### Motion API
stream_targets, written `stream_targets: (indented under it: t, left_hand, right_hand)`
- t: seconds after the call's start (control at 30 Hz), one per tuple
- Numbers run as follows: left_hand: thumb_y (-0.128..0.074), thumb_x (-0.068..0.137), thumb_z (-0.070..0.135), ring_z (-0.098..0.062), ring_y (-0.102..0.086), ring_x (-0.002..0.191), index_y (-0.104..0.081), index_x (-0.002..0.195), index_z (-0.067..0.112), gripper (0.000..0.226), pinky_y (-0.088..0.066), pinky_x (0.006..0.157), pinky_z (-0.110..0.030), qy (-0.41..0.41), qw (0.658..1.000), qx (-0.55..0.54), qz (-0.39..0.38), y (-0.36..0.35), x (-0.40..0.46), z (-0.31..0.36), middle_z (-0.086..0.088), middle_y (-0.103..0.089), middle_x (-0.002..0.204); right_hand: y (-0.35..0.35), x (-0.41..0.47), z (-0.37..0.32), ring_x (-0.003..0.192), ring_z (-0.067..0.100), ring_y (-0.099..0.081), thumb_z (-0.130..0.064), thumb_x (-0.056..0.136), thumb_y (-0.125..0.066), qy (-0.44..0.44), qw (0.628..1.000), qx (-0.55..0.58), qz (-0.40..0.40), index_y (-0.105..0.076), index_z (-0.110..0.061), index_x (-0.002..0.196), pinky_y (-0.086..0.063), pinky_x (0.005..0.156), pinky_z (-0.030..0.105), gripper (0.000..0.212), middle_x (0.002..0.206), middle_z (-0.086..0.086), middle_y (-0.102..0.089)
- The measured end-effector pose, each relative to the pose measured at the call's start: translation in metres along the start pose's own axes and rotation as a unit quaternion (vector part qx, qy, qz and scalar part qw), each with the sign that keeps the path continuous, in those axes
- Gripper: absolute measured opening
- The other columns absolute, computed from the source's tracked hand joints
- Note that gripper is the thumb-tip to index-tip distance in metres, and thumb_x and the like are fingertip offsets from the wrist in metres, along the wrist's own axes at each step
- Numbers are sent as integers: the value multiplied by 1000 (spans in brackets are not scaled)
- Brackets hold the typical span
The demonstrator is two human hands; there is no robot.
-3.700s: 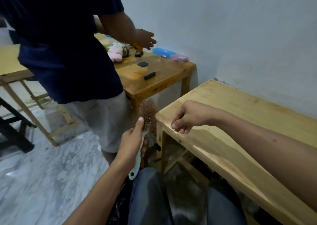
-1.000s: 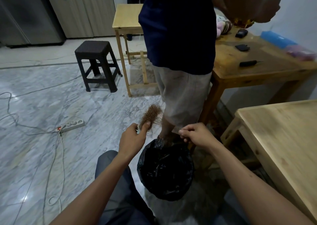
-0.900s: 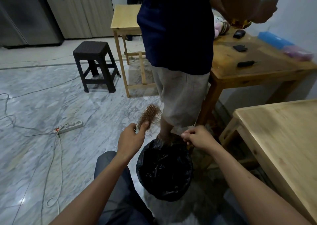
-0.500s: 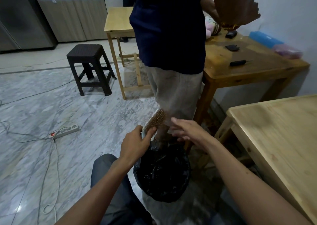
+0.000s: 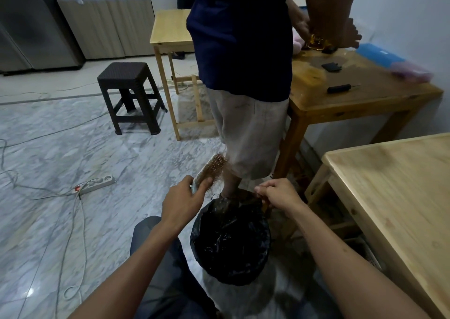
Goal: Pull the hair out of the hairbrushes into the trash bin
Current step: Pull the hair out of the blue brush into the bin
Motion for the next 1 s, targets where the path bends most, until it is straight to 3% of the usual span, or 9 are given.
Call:
stream_targets:
  t: [0.1, 0.17, 0.27, 0.4, 0.5, 0.67, 0.73, 0.83, 1.0]
  left_hand:
    - [-50, 90, 67, -19, -40, 49, -36, 68, 19, 54, -29, 50, -34, -16, 1000, -1, -10, -6, -3, 8, -1, -40, 55]
    - [-51, 90, 66, -19, -42, 48, -37, 68, 21, 53, -29, 48, -33, -35, 999, 8, -19, -9, -4, 13, -1, -42, 54]
    - [-53, 89, 66, -17, -43, 47, -36, 66, 23, 51, -29, 47, -33, -58, 998, 9, -23, -12, -7, 19, 3, -42, 52]
    - [-53, 88, 69, -18, -46, 49, -40, 67, 20, 55, -32, 49, -35, -42, 999, 6, -28, -10, -3, 13, 2, -44, 52]
    - [-47, 88, 72, -23, -54, 55, -48, 73, 14, 60, -36, 50, -36, -18, 999, 37, -20, -4, 1, 0, -3, -51, 56]
    - [-45, 91, 69, -23, -53, 58, -45, 74, 12, 59, -32, 49, -34, 48, 998, 20, 42, 23, 11, -23, -6, -54, 61]
    - [-46, 90, 69, -22, -53, 57, -45, 73, 12, 59, -31, 49, -33, 44, 998, 20, 38, 27, 12, -22, -6, -53, 60]
    - [-49, 90, 67, -22, -47, 53, -40, 70, 14, 57, -29, 49, -34, 20, 999, 16, 26, 22, 8, -7, -4, -47, 57]
    - [-50, 90, 67, -20, -40, 51, -34, 67, 18, 56, -26, 50, -35, -18, 1000, 18, -14, 8, 5, 13, -2, -39, 56]
  right_hand:
    - [-8, -1, -10, 97, 17, -64, -23, 97, -62, -1, 999, 17, -47, -69, -32, 99, -55, 77, 31, 11, 113, 4, -70]
    - [-10, -1, -17, 103, 14, -64, -43, 96, -63, -1, 993, 95, -75, -63, -34, 108, -55, 89, 38, 15, 121, -3, -68]
    - [-11, -2, -26, 83, 11, -64, -56, 90, -71, 35, 989, 111, -86, -72, -31, 110, -50, 70, 27, 32, 103, -7, -74]
    - [-7, 1, -23, 56, 8, -50, -20, 95, -74, 64, 994, 89, -28, -79, -13, 84, -40, 48, 15, 14, 55, -12, -67]
    - [-3, 4, -12, 56, 5, -53, -18, 95, -74, 47, 997, 56, 4, -77, -16, 75, -43, 52, 13, 21, 52, -14, -68]
    - [11, 5, 10, 68, 9, -58, -22, 95, -75, 1, 999, 11, 33, -76, -15, 66, -43, 72, 28, 29, 64, -6, -67]
    - [11, 2, 13, 68, 11, -58, -23, 96, -73, -10, 1000, -17, 10, -78, -12, 73, -45, 66, 26, 26, 69, -2, -69]
    - [1, -2, 4, 80, 12, -62, -20, 99, -68, -10, 995, -85, -47, -79, -10, 109, -50, 70, 24, 18, 92, -1, -71]
    - [-20, -7, -25, 113, 9, -55, -31, 85, -69, 73, 989, -85, -98, -54, -34, 147, -47, 87, 26, 64, 143, -2, -55]
Point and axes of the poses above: each hand's wrist, its own x-axis towards the middle knuckle, its own y-axis out of the back of the hand, z = x × y, the point moved 5 cm from there along x, towards the middle knuckle
